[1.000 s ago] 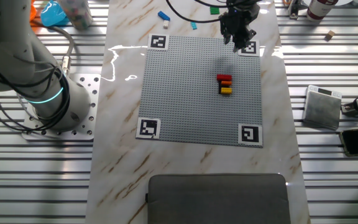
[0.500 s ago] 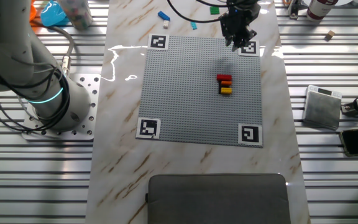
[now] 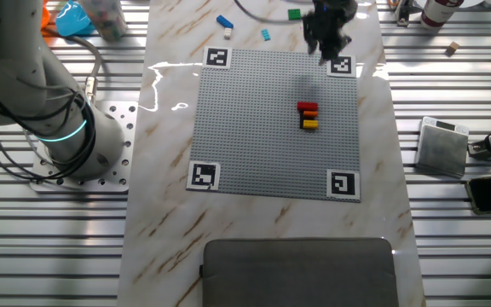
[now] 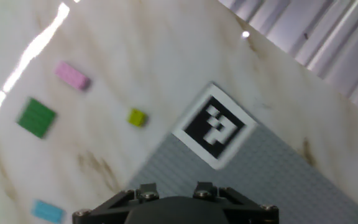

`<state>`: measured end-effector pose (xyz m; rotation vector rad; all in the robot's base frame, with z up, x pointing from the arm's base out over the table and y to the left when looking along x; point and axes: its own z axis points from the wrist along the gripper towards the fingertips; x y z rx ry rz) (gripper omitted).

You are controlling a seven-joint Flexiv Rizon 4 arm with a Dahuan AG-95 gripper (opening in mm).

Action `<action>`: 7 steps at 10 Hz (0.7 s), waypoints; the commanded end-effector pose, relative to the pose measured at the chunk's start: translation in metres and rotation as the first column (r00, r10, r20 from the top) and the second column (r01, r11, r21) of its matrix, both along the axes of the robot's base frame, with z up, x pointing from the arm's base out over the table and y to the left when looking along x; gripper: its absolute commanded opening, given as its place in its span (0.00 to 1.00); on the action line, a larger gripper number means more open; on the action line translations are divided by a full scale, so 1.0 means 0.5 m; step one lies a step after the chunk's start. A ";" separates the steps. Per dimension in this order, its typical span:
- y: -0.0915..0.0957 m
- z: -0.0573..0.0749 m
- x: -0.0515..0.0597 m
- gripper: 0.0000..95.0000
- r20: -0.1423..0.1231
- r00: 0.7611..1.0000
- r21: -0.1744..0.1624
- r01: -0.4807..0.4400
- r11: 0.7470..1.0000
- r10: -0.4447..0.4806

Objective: Build with small Lego blocks

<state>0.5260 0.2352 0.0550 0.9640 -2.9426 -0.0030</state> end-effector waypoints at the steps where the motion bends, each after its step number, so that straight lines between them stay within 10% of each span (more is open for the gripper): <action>1: 0.115 -0.018 0.003 0.40 0.003 0.990 0.004 0.140 0.990 -0.140; 6: 0.181 -0.021 0.002 0.40 0.010 0.987 -0.001 0.160 0.987 -0.160; 7: 0.180 -0.022 0.002 0.20 0.012 0.989 -0.006 0.146 0.989 -0.146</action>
